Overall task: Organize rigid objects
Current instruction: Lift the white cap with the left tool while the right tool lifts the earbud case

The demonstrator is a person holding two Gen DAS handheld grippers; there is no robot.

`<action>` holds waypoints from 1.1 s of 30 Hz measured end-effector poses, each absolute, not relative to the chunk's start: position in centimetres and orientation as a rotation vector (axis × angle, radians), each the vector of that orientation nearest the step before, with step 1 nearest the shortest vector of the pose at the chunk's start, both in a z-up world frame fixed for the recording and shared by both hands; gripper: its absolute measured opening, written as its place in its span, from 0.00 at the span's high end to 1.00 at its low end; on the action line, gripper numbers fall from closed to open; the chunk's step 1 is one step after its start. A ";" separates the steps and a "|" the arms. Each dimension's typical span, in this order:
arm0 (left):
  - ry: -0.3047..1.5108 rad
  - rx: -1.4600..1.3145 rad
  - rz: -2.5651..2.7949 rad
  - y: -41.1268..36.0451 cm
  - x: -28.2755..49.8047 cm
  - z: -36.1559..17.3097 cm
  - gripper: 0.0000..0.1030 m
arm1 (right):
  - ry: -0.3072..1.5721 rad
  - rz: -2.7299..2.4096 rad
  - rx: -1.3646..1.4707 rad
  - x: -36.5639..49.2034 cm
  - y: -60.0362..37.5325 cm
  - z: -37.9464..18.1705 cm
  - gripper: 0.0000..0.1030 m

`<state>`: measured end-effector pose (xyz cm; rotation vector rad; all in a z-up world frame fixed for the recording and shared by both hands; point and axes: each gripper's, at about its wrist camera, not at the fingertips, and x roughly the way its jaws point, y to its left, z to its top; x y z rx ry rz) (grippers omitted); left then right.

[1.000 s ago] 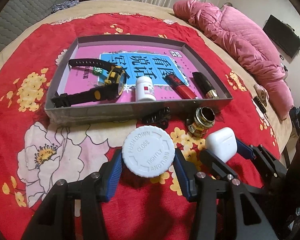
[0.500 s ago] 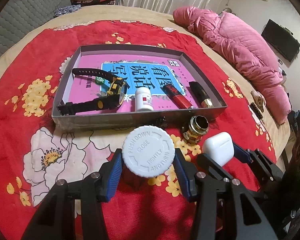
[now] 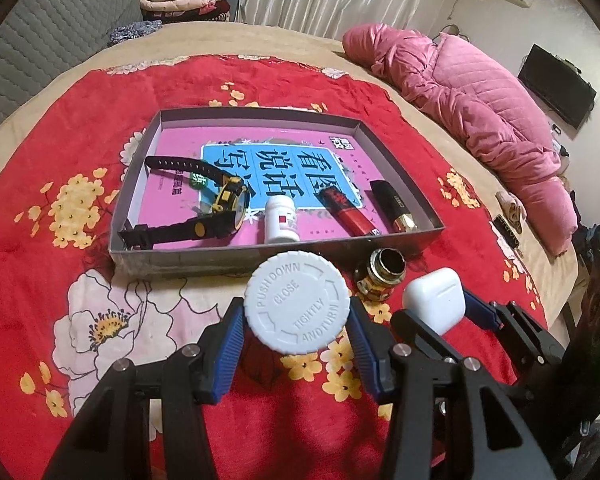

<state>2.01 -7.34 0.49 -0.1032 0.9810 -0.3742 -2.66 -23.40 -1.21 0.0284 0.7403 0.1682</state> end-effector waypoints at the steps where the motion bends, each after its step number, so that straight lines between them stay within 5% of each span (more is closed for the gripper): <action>1: 0.980 -0.102 -0.374 -7.4 2.0 0.6 0.51 | 0.739 0.169 0.027 -2.7 -23.4 -1.1 0.40; 33: 0.942 -0.099 -0.372 -8.0 3.7 1.3 0.51 | 0.695 0.175 0.019 -0.8 -23.7 0.5 0.40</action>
